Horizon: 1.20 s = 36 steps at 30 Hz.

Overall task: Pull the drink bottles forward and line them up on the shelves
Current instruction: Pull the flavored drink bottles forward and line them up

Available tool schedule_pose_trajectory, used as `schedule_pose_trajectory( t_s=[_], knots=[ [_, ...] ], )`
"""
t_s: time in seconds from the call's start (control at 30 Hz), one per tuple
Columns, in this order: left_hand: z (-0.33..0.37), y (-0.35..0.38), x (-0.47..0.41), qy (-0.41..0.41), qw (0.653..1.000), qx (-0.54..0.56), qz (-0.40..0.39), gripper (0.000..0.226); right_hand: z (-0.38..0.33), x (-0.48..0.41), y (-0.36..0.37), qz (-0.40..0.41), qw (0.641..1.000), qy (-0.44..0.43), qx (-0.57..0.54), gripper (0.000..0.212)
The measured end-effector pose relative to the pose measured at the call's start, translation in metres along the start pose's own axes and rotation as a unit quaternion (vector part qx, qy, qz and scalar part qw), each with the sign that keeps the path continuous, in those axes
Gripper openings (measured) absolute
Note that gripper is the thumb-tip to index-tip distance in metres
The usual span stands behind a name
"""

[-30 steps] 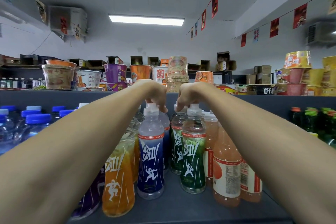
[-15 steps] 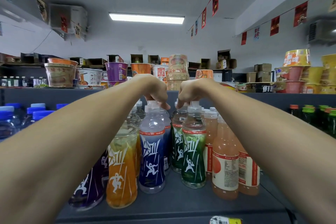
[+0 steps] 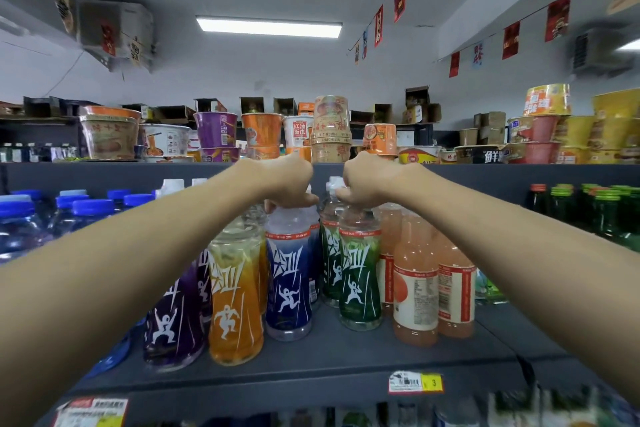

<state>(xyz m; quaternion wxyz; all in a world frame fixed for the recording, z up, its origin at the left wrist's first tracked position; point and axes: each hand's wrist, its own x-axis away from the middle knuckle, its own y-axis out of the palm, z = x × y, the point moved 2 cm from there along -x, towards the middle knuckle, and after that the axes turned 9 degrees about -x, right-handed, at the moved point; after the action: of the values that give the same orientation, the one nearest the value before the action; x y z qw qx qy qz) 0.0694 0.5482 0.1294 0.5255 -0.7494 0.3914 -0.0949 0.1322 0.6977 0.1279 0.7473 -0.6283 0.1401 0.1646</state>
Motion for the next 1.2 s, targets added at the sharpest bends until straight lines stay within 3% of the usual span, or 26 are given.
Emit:
schedule_pose_trajectory(
  t_s=[0.17, 0.33, 0.43, 0.53, 0.6, 0.67, 0.7, 0.8, 0.9, 0.97, 1.2],
  knots=[
    [-0.004, 0.004, 0.0, 0.059, 0.995, 0.022, 0.079, 0.051, 0.002, 0.002, -0.005, -0.024, 0.999, -0.041, -0.013, 0.051],
    [0.0, -0.003, 0.008, 0.072, 0.993, 0.034, 0.093, 0.05, 0.005, 0.005, -0.008, -0.027, 0.998, -0.05, -0.029, 0.047],
    [-0.001, -0.01, 0.014, 0.059, 0.996, 0.039, 0.048, 0.048, 0.009, 0.003, -0.012, -0.053, 0.998, -0.024, -0.03, 0.048],
    [-0.006, -0.019, 0.018, 0.011, 0.984, 0.178, -0.025, 0.052, 0.009, -0.004, -0.018, -0.104, 0.99, 0.047, -0.081, 0.074],
    [-0.013, -0.028, 0.016, -0.024, 0.97, 0.236, 0.042, 0.05, 0.011, -0.013, -0.025, -0.079, 0.982, 0.088, -0.149, 0.083],
    [-0.02, -0.031, 0.009, -0.033, 0.969, 0.213, 0.123, 0.034, 0.014, -0.022, -0.032, -0.008, 0.981, 0.093, -0.17, 0.065],
    [-0.022, -0.03, 0.006, -0.026, 0.97, 0.213, 0.115, 0.022, 0.016, -0.027, -0.034, 0.021, 0.984, 0.082, -0.155, 0.052],
    [-0.023, -0.023, -0.005, -0.005, 0.975, 0.223, -0.016, 0.034, 0.021, -0.037, -0.03, -0.014, 0.989, 0.054, -0.141, 0.027],
    [-0.023, -0.022, -0.01, -0.004, 0.966, 0.232, -0.117, 0.05, 0.02, -0.042, -0.021, -0.104, 0.973, 0.062, -0.196, 0.027],
    [-0.025, -0.023, -0.014, 0.009, 0.966, 0.219, -0.139, 0.06, 0.022, -0.046, -0.017, -0.114, 0.972, 0.054, -0.197, 0.028],
    [-0.032, -0.014, -0.035, 0.043, 0.994, 0.089, -0.049, 0.039, 0.027, -0.052, -0.015, -0.082, 0.982, 0.0, -0.168, 0.025]
  ],
)
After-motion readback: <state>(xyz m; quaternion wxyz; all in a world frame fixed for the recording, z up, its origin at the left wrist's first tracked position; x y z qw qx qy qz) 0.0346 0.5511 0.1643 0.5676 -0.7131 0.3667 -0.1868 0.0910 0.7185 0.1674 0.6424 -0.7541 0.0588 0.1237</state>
